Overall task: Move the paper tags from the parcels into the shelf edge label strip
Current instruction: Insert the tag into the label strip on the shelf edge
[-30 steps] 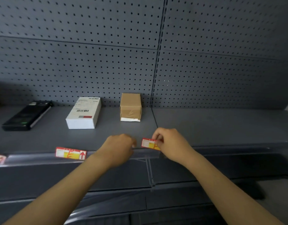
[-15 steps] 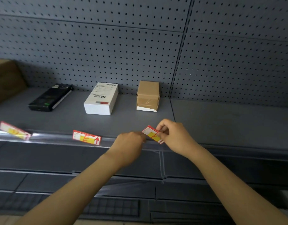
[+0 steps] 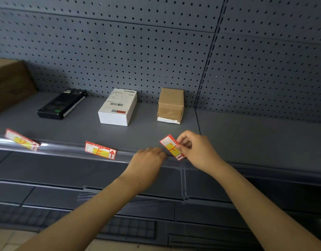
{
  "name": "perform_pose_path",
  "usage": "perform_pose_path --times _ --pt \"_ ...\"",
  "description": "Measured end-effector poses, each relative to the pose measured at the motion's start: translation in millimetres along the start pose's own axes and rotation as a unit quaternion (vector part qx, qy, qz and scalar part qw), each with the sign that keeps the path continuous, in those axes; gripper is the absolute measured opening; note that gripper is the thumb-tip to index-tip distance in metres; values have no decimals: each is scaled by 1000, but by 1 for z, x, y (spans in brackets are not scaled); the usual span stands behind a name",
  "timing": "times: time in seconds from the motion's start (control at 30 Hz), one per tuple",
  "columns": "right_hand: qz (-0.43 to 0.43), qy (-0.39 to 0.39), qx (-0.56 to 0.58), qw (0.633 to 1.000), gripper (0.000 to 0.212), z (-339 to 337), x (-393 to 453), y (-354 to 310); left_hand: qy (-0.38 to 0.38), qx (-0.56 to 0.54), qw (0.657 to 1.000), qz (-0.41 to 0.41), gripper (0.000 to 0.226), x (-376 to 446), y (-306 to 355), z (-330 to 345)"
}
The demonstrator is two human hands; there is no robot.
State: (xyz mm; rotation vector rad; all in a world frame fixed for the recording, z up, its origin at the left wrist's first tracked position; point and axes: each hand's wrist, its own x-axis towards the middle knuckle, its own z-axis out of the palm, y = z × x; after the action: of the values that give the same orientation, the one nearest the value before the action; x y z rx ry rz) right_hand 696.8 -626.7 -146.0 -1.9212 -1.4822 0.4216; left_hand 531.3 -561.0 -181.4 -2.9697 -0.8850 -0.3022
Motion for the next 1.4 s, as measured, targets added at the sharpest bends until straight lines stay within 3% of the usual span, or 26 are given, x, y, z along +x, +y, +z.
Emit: perform_pose_path --times 0.57,0.8,0.97,1.13,1.4 --pt "-12 -5 -9 1000 9 1 -4 -2 10 -27 1000 2 41 10 4 -5" --pt "-11 5 42 999 11 4 -1 -7 -10 -44 999 -12 31 9 3 -5" --pt "-47 -22 -26 998 11 15 -2 -1 -24 -55 998 4 36 1 4 -8" --pt "-84 -29 -99 991 12 17 -4 -3 -22 -53 998 -7 25 -3 1 -11" --pt "-95 -27 -152 983 18 16 -5 -2 73 -98 990 -72 23 -1 -8 -27"
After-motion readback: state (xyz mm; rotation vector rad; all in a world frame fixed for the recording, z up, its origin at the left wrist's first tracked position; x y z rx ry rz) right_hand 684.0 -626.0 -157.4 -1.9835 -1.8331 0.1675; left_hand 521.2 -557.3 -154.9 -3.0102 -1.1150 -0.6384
